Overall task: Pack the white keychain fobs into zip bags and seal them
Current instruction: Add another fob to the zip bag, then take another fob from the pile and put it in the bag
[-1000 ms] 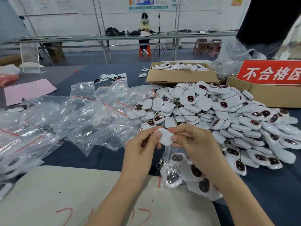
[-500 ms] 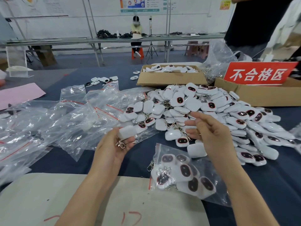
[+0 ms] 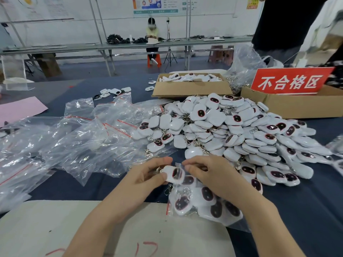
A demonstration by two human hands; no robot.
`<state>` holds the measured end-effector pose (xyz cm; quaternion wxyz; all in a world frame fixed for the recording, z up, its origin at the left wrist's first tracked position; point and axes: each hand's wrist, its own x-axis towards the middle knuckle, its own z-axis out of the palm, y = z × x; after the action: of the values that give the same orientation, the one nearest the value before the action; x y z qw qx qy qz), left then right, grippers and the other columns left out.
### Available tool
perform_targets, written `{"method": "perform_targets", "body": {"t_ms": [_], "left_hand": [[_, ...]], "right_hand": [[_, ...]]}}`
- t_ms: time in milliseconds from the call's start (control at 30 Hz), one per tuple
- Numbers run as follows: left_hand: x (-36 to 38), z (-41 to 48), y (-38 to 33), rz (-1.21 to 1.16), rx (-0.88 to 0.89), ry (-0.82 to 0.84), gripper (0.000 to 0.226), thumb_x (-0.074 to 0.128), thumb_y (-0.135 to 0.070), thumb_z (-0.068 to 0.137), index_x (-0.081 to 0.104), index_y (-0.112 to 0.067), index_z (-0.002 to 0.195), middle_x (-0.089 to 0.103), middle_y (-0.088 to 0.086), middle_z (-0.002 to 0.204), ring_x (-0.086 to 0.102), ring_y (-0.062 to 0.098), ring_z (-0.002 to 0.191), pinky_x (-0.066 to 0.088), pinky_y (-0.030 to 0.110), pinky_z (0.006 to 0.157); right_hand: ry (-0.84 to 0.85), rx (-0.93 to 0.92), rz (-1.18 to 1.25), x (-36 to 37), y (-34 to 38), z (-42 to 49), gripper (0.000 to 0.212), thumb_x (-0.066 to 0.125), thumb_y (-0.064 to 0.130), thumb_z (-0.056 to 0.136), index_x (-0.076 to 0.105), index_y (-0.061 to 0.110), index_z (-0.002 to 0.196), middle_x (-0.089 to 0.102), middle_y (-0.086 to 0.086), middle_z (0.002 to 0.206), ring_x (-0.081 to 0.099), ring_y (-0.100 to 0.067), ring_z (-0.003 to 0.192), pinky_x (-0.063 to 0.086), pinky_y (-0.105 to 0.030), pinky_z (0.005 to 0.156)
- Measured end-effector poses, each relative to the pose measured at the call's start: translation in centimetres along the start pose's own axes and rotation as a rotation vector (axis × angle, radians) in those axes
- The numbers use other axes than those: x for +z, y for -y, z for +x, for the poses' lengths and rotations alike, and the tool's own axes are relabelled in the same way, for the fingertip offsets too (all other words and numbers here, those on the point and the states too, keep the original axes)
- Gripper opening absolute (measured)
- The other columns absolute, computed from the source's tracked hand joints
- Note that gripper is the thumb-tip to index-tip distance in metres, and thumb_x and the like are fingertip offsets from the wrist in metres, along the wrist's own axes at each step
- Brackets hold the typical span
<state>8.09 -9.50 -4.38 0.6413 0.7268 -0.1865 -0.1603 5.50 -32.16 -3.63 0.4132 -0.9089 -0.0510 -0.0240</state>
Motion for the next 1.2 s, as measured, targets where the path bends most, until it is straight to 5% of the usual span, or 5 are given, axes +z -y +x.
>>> {"method": "perform_targets", "body": {"t_ms": [367, 533, 733, 1000, 1200], "left_hand": [[2.9, -0.1, -0.6, 0.048, 0.062, -0.011, 0.038, 0.051, -0.006, 0.104, 0.069, -0.035, 0.119, 0.074, 0.003, 0.083, 0.069, 0.014, 0.083, 0.055, 0.023, 0.078], [3.3, -0.3, -1.3, -0.013, 0.054, 0.050, 0.045, 0.041, -0.011, 0.104, 0.070, -0.040, 0.122, 0.078, 0.000, 0.111, 0.070, 0.013, 0.110, 0.053, 0.019, 0.092], [2.8, 0.4, -0.3, -0.017, -0.018, -0.180, 0.032, 0.041, -0.015, 0.108, 0.068, -0.030, 0.116, 0.079, 0.003, 0.094, 0.066, 0.023, 0.084, 0.056, 0.027, 0.080], [2.0, 1.3, 0.5, -0.144, -0.047, -0.365, 0.043, 0.044, -0.009, 0.105, 0.077, -0.036, 0.094, 0.077, 0.008, 0.084, 0.070, 0.012, 0.076, 0.056, 0.020, 0.067], [2.0, 1.4, 0.5, -0.187, -0.061, -0.370, 0.039, 0.046, -0.007, 0.104, 0.077, -0.029, 0.097, 0.076, 0.010, 0.083, 0.072, 0.012, 0.077, 0.055, 0.017, 0.065]], "right_hand": [[-0.005, -0.046, 0.094, 0.1, 0.2, 0.3, 0.020, 0.067, 0.028, 0.093, 0.069, 0.048, 0.095, 0.072, 0.026, 0.083, 0.065, 0.009, 0.079, 0.046, -0.005, 0.072], [-0.024, -0.067, 0.094, 0.0, 0.3, 0.2, 0.026, 0.065, 0.026, 0.094, 0.067, 0.052, 0.090, 0.072, 0.026, 0.083, 0.066, 0.009, 0.079, 0.048, -0.006, 0.072], [-0.307, -0.035, 0.134, -1.5, -0.3, 0.0, 0.018, 0.061, 0.027, 0.097, 0.068, 0.040, 0.106, 0.072, 0.019, 0.086, 0.060, 0.015, 0.068, 0.045, -0.005, 0.061], [-0.574, 0.079, -0.280, -1.7, -2.2, -0.2, 0.027, 0.058, 0.019, 0.099, 0.067, 0.026, 0.123, 0.061, 0.007, 0.127, 0.046, -0.014, 0.121, 0.036, -0.027, 0.104], [-0.421, 0.138, -0.485, -1.6, -2.2, -0.3, 0.027, 0.056, 0.032, 0.098, 0.063, 0.032, 0.125, 0.054, 0.010, 0.132, 0.046, -0.014, 0.125, 0.029, -0.032, 0.106]]}}
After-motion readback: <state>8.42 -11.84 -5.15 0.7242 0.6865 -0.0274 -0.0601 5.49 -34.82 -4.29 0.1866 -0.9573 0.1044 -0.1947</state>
